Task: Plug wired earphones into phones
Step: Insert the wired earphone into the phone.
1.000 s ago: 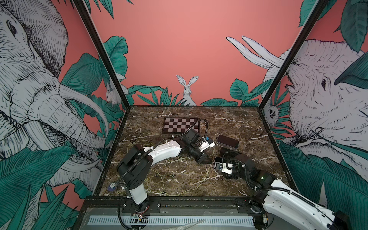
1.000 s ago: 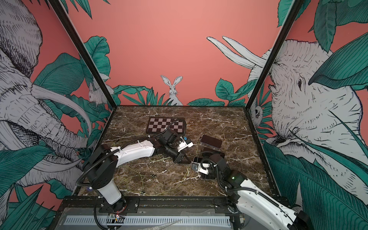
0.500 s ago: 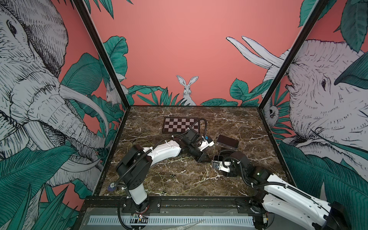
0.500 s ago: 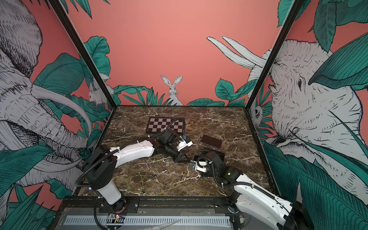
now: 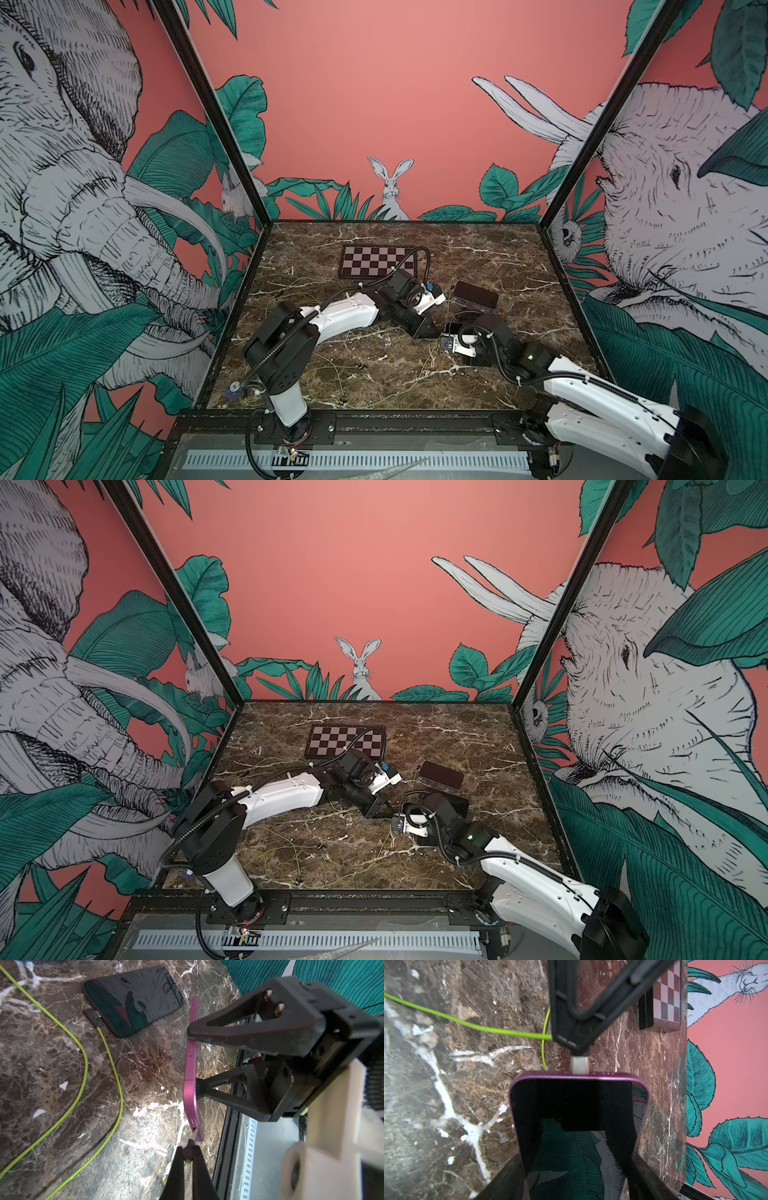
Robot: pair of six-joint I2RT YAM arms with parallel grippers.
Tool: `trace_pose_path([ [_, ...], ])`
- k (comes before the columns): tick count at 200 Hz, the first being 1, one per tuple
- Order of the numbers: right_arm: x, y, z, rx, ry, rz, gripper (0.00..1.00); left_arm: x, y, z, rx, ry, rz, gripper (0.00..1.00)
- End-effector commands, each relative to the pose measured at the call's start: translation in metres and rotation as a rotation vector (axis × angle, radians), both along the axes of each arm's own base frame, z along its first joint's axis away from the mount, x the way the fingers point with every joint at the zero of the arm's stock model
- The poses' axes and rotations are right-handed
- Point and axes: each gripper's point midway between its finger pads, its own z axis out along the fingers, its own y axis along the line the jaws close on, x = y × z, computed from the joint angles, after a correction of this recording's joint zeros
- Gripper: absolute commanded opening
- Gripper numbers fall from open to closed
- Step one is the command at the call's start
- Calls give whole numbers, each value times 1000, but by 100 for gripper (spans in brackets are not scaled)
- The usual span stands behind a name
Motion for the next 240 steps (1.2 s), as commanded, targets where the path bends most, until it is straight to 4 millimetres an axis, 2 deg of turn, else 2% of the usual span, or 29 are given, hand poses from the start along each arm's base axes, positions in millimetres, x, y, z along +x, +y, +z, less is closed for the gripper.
trace_pose_path([
  [1,18,50,70,227,-166,92,61,-1,-14,12,-73,-27,-29,0],
  [102,29,48,50,163,-141,40,60,-3,-15,8,-49,22,-27,0],
  [180,30,56,51,216,-130,32,60,-8,-20,4,-47,78,-39,0],
  [220,24,61,53,246,-145,76,60,-13,-20,2,-45,89,-68,0],
  [240,21,58,52,249,-160,81,61,-16,-19,1,-44,96,-90,0],
])
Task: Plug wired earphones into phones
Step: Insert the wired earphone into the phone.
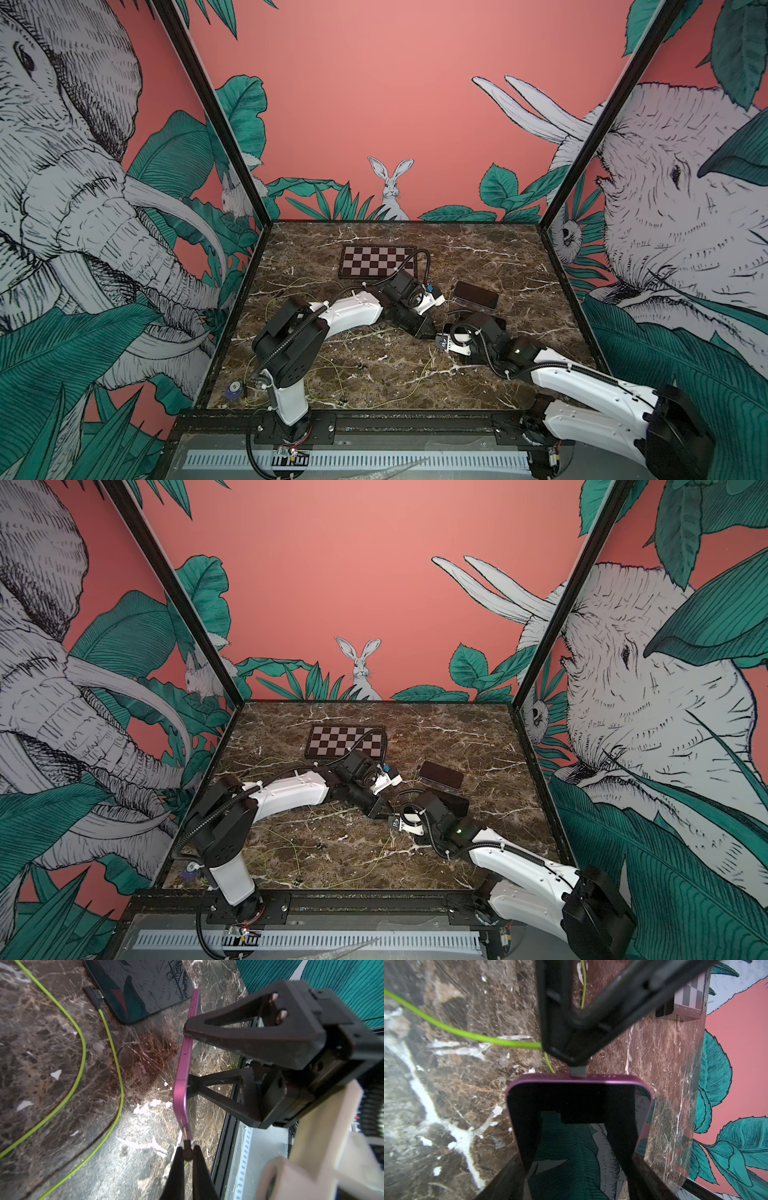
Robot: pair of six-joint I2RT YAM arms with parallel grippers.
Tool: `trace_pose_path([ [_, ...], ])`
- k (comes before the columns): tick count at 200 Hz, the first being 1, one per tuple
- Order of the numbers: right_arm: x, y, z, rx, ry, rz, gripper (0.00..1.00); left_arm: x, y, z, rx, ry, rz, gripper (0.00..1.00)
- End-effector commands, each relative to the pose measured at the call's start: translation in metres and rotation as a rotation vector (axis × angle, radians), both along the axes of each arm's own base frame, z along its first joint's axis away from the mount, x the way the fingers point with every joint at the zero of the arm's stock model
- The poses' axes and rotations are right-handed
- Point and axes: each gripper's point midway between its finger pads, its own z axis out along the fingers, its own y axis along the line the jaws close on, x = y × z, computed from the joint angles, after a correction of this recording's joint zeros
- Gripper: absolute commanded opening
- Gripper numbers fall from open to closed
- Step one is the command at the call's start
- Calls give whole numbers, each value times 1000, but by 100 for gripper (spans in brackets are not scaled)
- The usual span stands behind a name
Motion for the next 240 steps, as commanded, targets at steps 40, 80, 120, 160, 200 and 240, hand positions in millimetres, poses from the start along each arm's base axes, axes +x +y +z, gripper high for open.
trace_pose_path([
  [40,3,48,73,341,-201,124,61,-21,-14,13,-84,6,-149,0],
  [80,-3,48,77,364,-191,139,61,-21,-14,9,-72,9,-158,0],
  [120,0,57,83,385,-174,145,60,-19,-13,7,-62,-1,-152,0],
  [160,7,40,69,278,-168,77,60,-9,-8,23,-60,-106,-121,0],
  [200,-4,15,45,183,-82,-1,62,8,0,48,-108,-186,-50,23],
  [240,-10,-8,20,67,2,-78,63,14,7,59,-95,-254,-23,43],
])
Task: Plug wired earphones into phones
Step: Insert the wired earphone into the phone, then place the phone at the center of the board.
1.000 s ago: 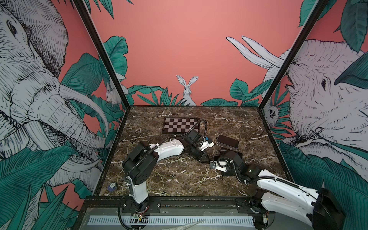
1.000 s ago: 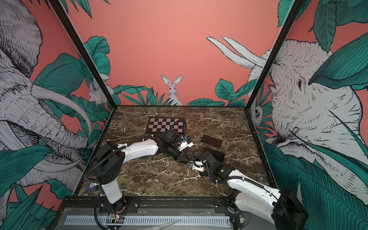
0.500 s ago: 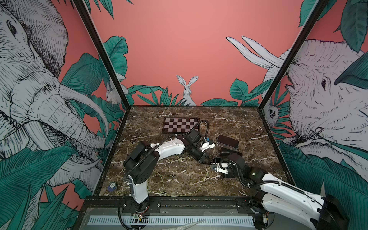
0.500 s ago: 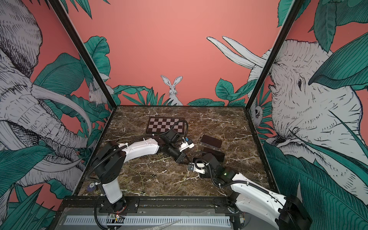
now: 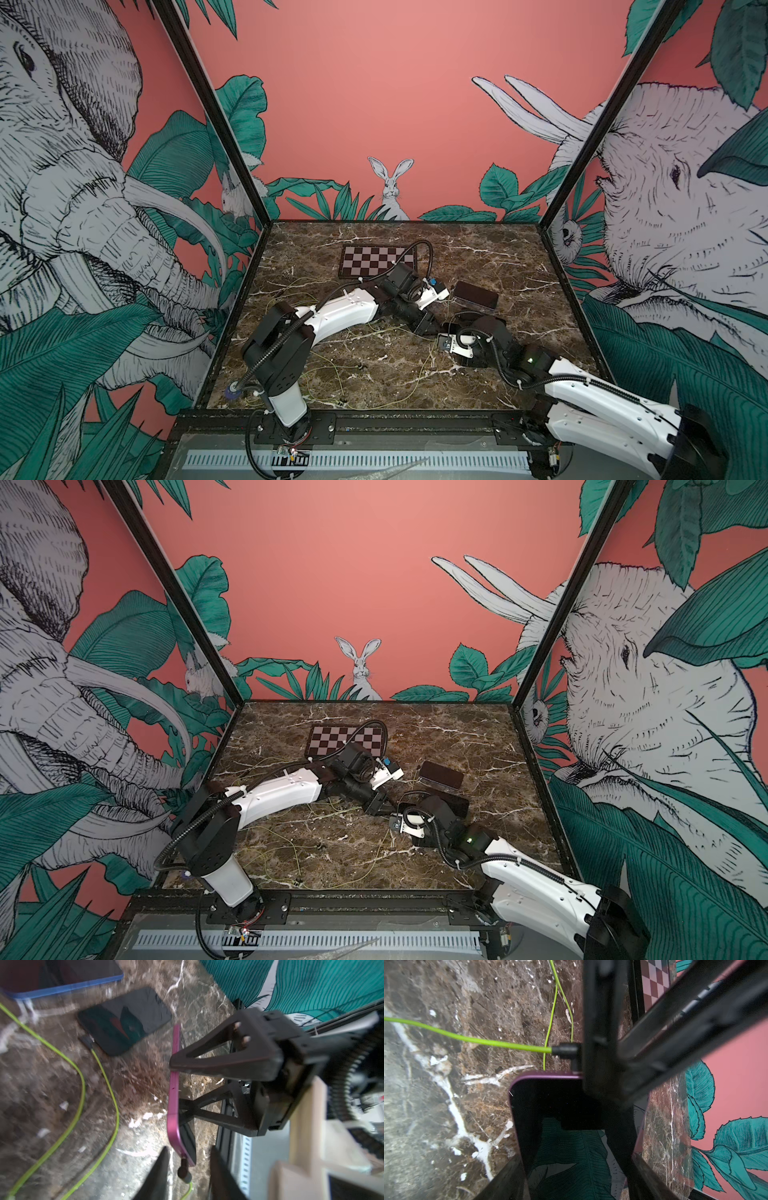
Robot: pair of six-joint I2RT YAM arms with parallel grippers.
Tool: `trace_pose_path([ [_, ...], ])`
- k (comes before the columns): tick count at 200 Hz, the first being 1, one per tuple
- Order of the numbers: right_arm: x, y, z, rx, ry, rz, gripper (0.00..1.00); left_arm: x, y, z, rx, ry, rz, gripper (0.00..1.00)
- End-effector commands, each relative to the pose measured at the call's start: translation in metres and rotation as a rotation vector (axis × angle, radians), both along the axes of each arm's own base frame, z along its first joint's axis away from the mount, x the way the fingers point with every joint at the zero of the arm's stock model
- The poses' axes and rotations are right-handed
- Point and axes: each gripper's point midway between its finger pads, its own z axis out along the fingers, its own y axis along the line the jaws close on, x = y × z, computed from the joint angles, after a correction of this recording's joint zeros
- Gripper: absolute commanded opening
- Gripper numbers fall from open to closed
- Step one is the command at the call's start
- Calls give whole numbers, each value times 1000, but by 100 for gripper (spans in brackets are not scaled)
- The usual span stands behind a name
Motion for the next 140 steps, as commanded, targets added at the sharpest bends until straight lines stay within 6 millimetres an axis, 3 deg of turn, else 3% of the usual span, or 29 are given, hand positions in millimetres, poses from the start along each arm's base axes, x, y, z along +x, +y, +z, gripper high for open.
trace_pose_path([
  [1,0,-11,-3,-38,30,-62,63,7,8,14,-7,-88,30,43],
  [22,-3,-21,-15,-86,72,-88,63,20,17,11,44,-156,93,44],
  [54,-12,-36,-33,-167,172,-112,63,64,51,1,222,-314,302,45],
  [76,-15,-49,-45,-224,247,-143,65,91,79,11,262,-415,452,45],
  [88,-19,-53,-49,-252,294,-149,70,101,91,22,251,-476,515,45],
  [102,-21,-56,-51,-275,319,-155,82,107,103,33,234,-550,575,47],
  [116,-18,-55,-48,-275,307,-161,98,112,114,43,224,-618,634,53],
  [130,-7,-49,-33,-221,249,-178,98,117,128,54,220,-679,704,60],
  [140,3,-39,-14,-134,180,-184,99,118,138,65,203,-692,755,72],
])
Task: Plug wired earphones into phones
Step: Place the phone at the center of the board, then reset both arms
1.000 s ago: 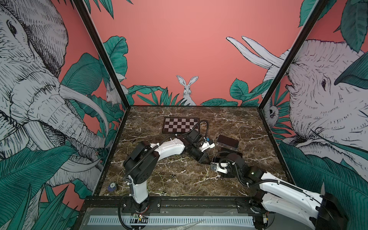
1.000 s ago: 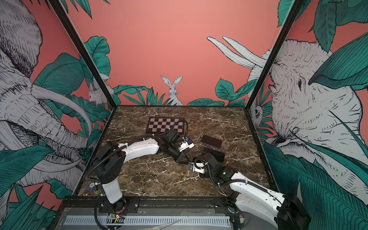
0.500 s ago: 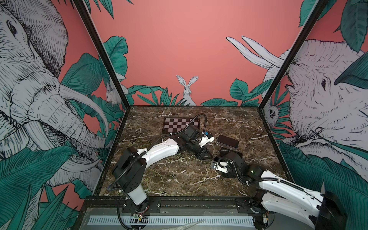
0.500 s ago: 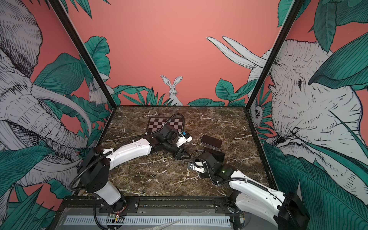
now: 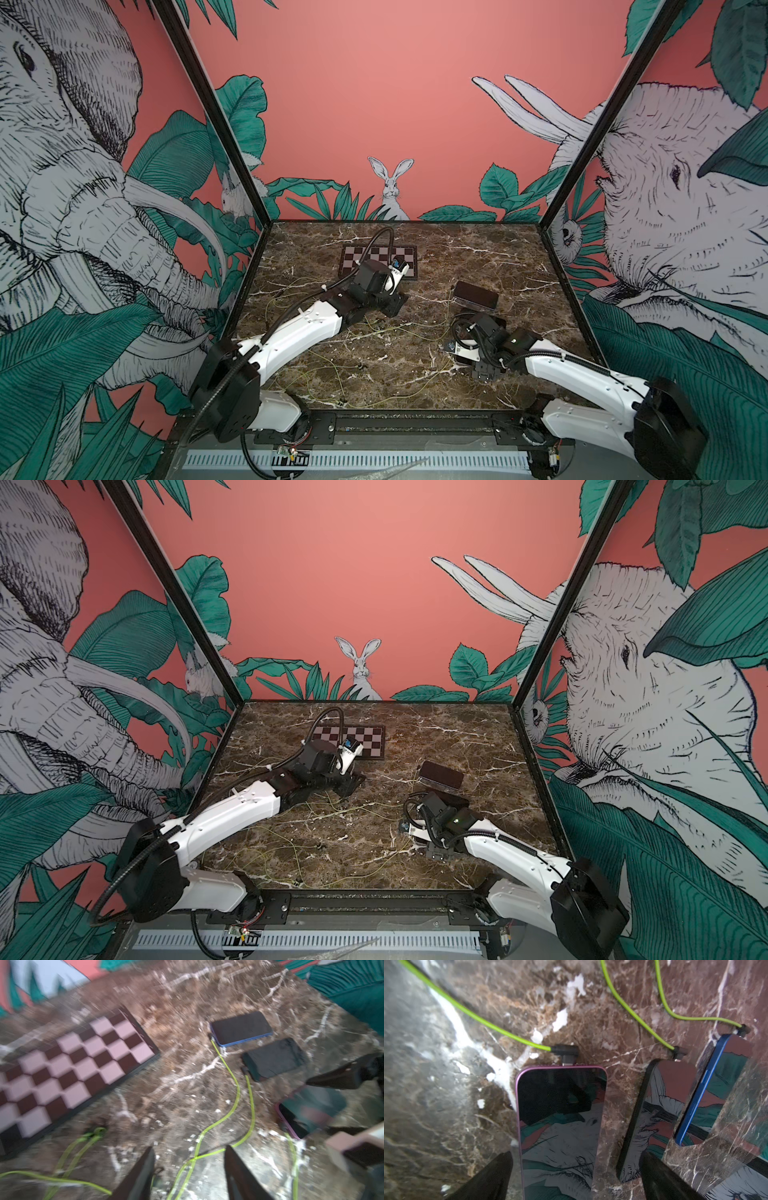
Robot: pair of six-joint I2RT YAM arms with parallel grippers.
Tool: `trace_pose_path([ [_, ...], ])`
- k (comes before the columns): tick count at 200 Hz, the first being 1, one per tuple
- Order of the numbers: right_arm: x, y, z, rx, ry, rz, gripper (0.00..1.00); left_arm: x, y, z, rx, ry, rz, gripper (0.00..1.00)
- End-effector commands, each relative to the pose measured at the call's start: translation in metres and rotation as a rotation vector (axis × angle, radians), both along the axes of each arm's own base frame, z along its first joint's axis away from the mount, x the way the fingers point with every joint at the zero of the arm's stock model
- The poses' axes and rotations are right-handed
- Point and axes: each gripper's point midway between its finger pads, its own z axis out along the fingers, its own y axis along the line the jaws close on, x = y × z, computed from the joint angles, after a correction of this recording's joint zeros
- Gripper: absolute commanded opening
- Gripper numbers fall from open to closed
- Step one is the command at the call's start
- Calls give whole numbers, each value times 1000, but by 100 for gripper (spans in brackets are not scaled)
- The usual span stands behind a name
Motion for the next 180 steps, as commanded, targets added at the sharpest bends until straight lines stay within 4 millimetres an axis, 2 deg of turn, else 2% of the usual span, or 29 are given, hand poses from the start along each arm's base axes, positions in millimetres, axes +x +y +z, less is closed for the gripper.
trace_pose_path([
  [1,20,15,38,125,-130,-35,99,18,27,32,-18,-162,150,73],
  [18,47,35,88,362,-348,-108,99,16,38,51,-90,-227,176,83],
  [29,59,41,125,528,-486,-162,99,17,50,55,-129,-292,222,99],
  [43,69,39,176,757,-655,-266,99,21,72,57,-151,-375,306,100],
  [59,75,18,221,966,-845,-408,99,25,104,71,-117,-432,407,100],
  [79,75,-30,244,1081,-1086,-639,99,29,152,75,-28,-484,604,100],
  [87,75,-50,242,1078,-1163,-734,99,31,173,70,1,-502,686,100],
  [94,76,-62,237,1051,-1207,-788,99,32,192,59,21,-496,752,100],
  [112,88,-73,203,862,-1179,-835,99,26,261,24,35,-410,1057,100],
  [121,94,-85,186,785,-1155,-906,99,23,285,6,34,-361,1143,99],
  [133,100,-102,161,714,-1109,-1008,99,23,296,-11,74,-349,1144,100],
  [151,112,-108,125,687,-1001,-1024,100,22,307,-19,229,-396,1130,99],
  [169,119,-114,96,667,-953,-1028,99,21,311,-28,325,-385,1102,99],
  [180,123,-116,80,631,-930,-1024,100,23,305,-39,319,-369,1039,99],
])
